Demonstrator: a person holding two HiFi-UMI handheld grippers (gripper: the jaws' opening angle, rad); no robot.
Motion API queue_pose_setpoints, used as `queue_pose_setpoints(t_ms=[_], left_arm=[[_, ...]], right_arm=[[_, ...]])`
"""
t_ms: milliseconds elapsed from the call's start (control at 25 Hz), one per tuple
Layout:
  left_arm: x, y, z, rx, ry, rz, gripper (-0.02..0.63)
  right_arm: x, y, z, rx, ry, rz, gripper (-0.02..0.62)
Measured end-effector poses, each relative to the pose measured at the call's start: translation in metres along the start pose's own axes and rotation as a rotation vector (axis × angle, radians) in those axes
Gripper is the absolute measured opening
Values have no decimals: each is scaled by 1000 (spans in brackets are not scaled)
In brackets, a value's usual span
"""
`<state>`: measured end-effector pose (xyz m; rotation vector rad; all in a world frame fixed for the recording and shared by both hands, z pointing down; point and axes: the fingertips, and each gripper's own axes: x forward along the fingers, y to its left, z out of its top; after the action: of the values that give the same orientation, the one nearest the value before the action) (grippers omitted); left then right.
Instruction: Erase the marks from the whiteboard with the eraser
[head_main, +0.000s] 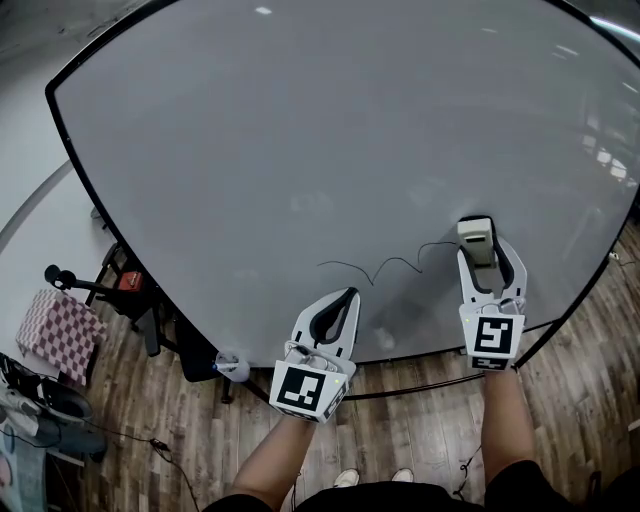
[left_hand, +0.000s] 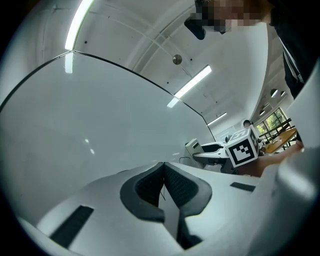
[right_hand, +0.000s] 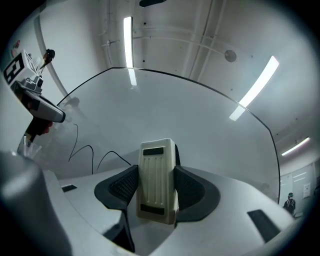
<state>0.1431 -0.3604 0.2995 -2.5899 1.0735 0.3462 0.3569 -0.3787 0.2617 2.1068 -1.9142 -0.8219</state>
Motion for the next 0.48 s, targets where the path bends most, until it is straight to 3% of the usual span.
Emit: queue_pose_setpoints(t_ms=[480], left_arm=[[-8,22,-8,-37,1,43,18]], right_arm=[[0,38,0,60,7,56,250]])
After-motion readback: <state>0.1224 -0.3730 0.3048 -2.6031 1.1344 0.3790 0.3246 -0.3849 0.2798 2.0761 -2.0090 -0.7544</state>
